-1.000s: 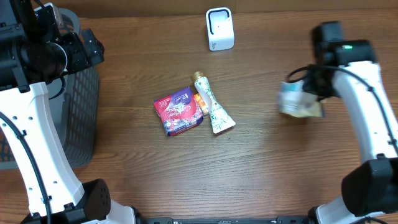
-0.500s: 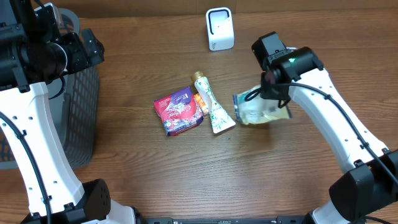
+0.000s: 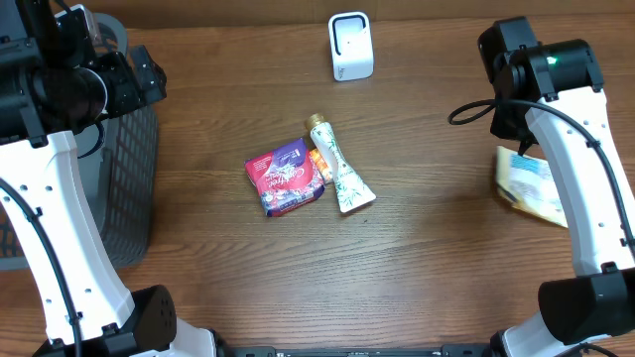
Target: Scan the item barcode
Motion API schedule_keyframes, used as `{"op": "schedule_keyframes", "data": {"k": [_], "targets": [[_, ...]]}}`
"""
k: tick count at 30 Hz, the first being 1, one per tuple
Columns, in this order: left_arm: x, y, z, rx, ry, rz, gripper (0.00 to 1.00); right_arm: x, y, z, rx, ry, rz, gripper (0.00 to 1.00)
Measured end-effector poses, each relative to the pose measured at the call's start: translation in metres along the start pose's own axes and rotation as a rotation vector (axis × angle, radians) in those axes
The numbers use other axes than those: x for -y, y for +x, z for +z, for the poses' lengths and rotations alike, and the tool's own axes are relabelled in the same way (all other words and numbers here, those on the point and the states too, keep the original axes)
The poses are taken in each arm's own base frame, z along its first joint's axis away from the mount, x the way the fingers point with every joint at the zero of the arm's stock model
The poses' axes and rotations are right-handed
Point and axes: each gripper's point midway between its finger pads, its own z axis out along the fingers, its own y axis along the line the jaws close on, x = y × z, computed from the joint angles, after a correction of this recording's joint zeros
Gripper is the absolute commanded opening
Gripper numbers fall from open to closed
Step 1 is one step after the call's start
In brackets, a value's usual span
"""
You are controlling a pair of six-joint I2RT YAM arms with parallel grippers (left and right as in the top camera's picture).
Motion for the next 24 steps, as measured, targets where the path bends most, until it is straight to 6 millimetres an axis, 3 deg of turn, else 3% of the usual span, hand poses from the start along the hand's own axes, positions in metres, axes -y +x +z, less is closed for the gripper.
{"op": "schedule_keyframes", "data": {"k": [4,6,7,12,17,24], "targets": [[0.0,0.0,0.0,0.0,0.0,0.0,1.0,-0.009,0.002,0.005,-0.015,-0.029,-0.017,0.04],[0.0,0.0,0.0,0.0,0.0,0.0,1.0,-0.014,0.004,0.012,-0.028,-0.031,-0.013,0.29],[0.0,0.0,0.0,0.0,0.0,0.0,1.0,-0.017,0.005,0.016,-0.034,-0.034,-0.008,0.33],[0.0,0.0,0.0,0.0,0.0,0.0,1.0,-0.027,0.003,0.04,-0.088,-0.077,0.038,0.39],[0.0,0.0,0.0,0.0,0.0,0.0,1.0,-0.027,-0.001,0.055,-0.119,-0.16,0.044,0.61],[0.0,0.0,0.0,0.0,0.0,0.0,1.0,-0.051,0.029,0.098,-0.173,-0.188,-0.089,0.7]]}}
